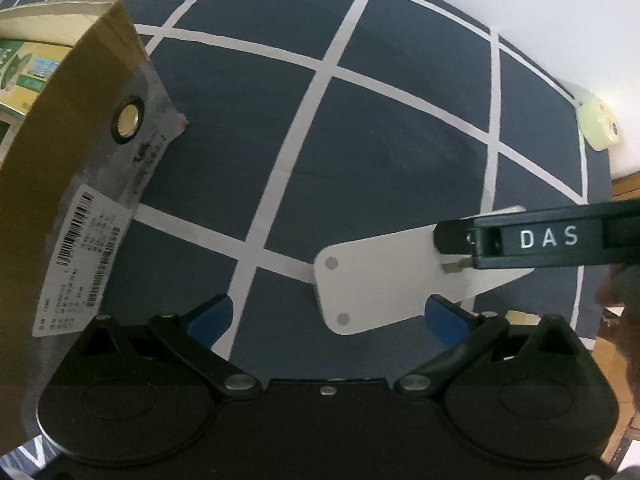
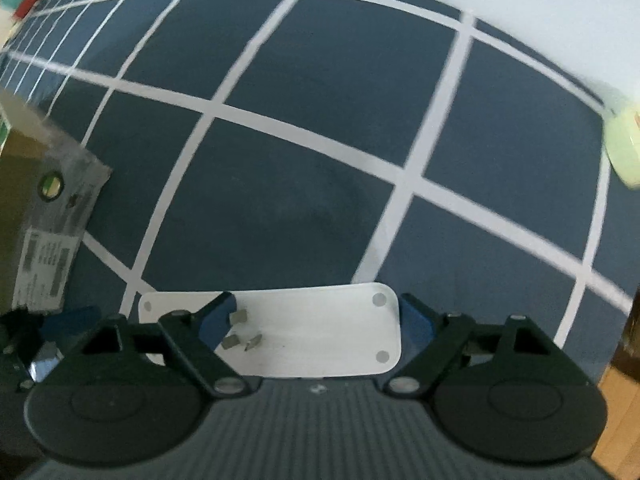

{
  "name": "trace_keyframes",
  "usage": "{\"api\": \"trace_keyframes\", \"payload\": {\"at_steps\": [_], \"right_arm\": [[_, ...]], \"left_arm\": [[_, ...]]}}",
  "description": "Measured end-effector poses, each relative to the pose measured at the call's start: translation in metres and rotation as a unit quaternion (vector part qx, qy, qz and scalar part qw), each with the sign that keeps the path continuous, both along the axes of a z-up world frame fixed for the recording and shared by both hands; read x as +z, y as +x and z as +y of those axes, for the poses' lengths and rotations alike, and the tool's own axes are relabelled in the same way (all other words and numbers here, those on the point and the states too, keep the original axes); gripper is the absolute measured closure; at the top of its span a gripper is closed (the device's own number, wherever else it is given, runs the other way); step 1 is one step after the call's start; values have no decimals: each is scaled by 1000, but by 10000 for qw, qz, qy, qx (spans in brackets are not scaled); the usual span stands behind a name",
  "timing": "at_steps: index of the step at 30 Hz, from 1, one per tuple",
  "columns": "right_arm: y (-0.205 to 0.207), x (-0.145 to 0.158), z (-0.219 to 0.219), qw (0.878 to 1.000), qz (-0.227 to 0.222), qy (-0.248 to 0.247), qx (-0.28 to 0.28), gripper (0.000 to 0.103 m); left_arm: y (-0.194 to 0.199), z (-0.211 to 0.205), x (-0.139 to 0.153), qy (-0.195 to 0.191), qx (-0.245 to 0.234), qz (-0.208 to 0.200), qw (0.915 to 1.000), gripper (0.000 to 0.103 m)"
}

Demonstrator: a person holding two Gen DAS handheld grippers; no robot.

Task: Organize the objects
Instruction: 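Close the right gripper on the white power strip, then lift the power strip and carry it over the cardboard box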

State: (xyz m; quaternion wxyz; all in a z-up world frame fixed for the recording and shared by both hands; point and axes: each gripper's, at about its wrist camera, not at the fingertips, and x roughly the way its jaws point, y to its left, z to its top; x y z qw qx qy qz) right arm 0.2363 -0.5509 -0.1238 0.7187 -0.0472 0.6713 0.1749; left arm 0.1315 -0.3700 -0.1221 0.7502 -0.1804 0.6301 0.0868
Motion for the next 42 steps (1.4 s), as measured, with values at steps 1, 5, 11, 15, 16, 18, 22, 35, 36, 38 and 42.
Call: {"api": "trace_keyframes", "payload": {"at_steps": [1,5,11,15,16,18,22,35,36,38,42], "right_arm": [[-2,0,-2,10000,4,-2,-98,17],[-11,0,-7,9993,-30,17,-367,17],[-12,-3,-9,9995,-48,122,-295,16],[-10,-4,-10,9996,0,195,-188,16],[-11,-4,-10,9996,-5,201,-178,16],[-11,-4,-11,9996,-13,215,-172,16],[-12,-5,-11,9995,-22,250,-197,15],[-13,-4,-10,9995,-3,240,-212,15],[-13,-4,-10,9995,-4,239,-209,16],[-13,-5,-10,9995,0,237,-212,16],[-12,-5,-11,9995,15,243,-209,16]], "left_arm": [[0,0,-1,-31,-4,-2,10000,0],[3,-1,-5,-223,23,2,9997,0],[10,-7,-11,-358,15,-22,9994,0],[13,-8,-15,-410,87,-70,9991,0],[13,-8,-15,-423,104,-64,9990,0],[15,-8,-17,-485,106,-42,9988,0],[16,-8,-19,-517,98,3,9986,0],[16,-3,-15,-531,254,-42,9983,0],[17,-4,-17,-510,256,-21,9984,0],[17,-5,-17,-480,245,-7,9985,0],[17,-4,-17,-518,259,-19,9983,1]]}}
